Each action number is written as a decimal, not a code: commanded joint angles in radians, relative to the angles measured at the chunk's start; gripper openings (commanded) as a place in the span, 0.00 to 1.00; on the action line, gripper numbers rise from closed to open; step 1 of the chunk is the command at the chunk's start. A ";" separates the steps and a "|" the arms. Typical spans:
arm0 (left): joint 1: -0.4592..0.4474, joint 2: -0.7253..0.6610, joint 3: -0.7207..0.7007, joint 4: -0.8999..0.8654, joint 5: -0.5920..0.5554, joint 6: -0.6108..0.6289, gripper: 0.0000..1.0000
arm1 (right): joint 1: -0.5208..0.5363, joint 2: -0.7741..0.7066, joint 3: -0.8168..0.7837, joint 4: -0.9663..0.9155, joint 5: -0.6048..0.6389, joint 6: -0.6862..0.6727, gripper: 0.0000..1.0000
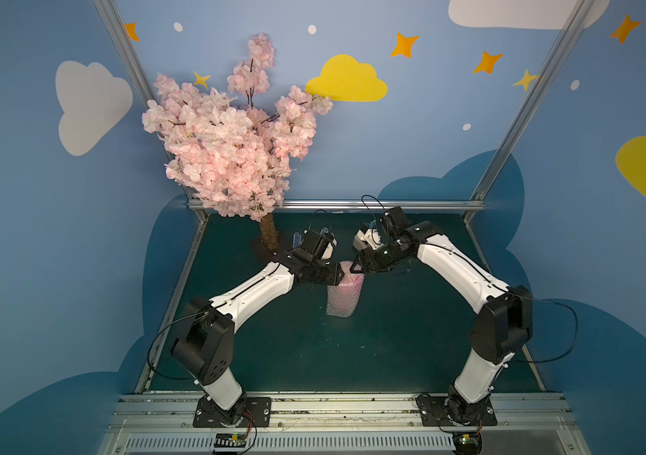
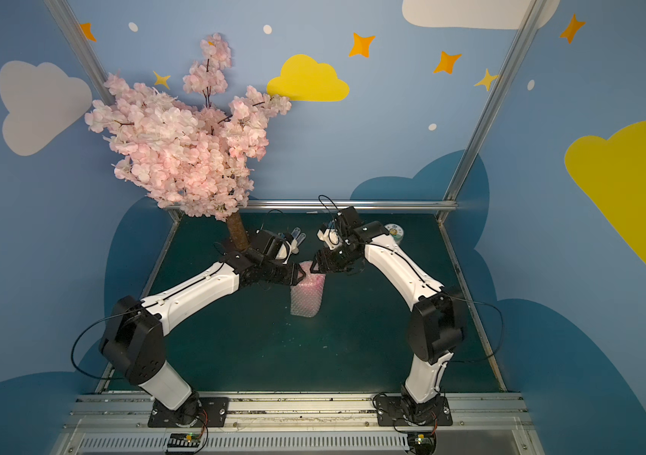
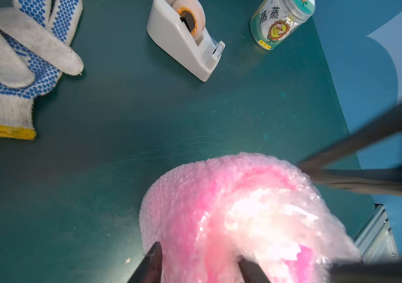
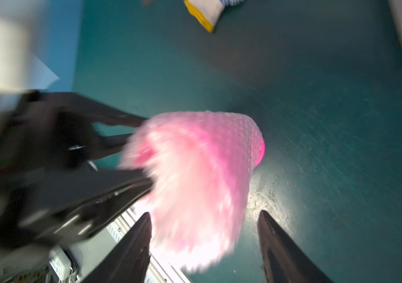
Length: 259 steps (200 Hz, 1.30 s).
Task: Wrap wine glasses in bubble wrap
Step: Wrap the wine glass in bubble wrap, then pick up the bubble wrap from the center of the board.
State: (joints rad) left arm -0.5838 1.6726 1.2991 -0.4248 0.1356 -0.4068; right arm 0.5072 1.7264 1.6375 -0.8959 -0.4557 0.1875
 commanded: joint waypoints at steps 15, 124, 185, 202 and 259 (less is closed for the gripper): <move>0.004 0.063 -0.004 -0.117 -0.073 0.029 0.43 | -0.030 -0.022 -0.024 0.065 0.064 0.023 0.68; 0.005 0.068 0.003 -0.116 -0.079 0.037 0.39 | 0.090 0.271 0.126 -0.131 0.214 -0.078 0.64; 0.015 0.002 0.029 -0.125 -0.016 0.017 0.46 | 0.120 0.356 0.153 -0.254 0.406 -0.100 0.64; 0.031 -0.033 0.026 -0.142 -0.016 0.005 0.50 | 0.120 0.344 0.157 -0.244 0.392 -0.095 0.66; 0.174 -0.193 -0.043 -0.028 0.206 -0.066 0.60 | 0.082 0.203 0.277 -0.218 0.181 -0.072 0.73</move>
State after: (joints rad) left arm -0.4690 1.5318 1.2636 -0.4858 0.2237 -0.4366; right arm 0.6075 2.0151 1.8462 -1.0691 -0.1860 0.1169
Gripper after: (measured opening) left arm 0.591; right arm 0.717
